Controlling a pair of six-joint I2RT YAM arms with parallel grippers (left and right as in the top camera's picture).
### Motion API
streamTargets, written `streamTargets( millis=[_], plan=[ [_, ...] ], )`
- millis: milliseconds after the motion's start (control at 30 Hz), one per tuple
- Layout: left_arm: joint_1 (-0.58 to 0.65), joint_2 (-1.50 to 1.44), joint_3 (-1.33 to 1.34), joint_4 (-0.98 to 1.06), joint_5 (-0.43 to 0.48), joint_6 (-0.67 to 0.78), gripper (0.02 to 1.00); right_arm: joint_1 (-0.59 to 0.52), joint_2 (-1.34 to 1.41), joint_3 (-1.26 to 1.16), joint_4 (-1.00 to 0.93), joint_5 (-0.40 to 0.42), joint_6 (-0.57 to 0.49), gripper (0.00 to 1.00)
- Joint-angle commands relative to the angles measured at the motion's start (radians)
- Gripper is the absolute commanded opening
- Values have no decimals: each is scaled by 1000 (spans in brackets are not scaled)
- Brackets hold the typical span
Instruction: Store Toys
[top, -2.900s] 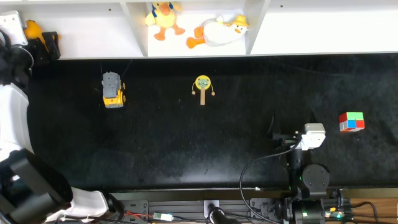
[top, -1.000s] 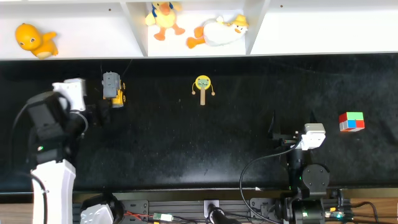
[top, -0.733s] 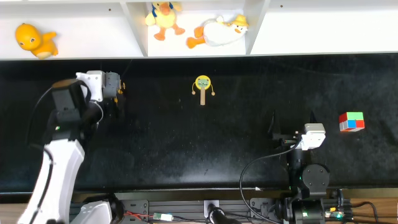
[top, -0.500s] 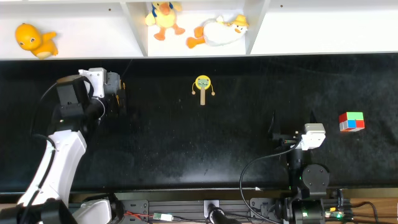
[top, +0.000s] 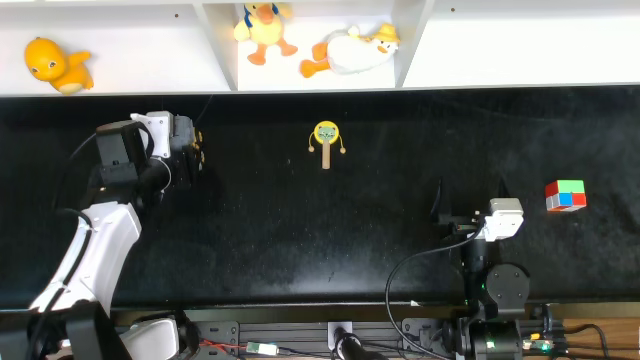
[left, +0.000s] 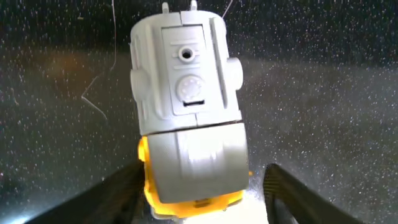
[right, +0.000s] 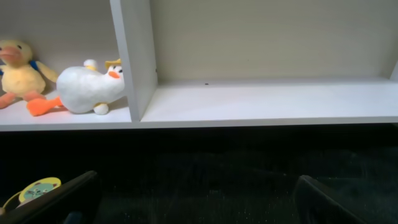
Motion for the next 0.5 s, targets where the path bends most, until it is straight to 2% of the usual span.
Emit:
streamTargets(
  millis=[33, 233, 400, 500],
  plan=[
    [-3, 6, -2, 3, -4, 2, 516, -1, -10, -14, 5, -7, 8, 996],
    [-3, -7, -3, 2, -4, 2, 452, -1, -10, -14, 5, -7, 8, 996],
    [-3, -66, -3, -25, -25, 6, 448, -1, -10, -14, 5, -7, 8, 996],
    [-3, -82, -3, -35, -27, 6, 400, -1, -10, -14, 5, -7, 8, 996]
  ],
)
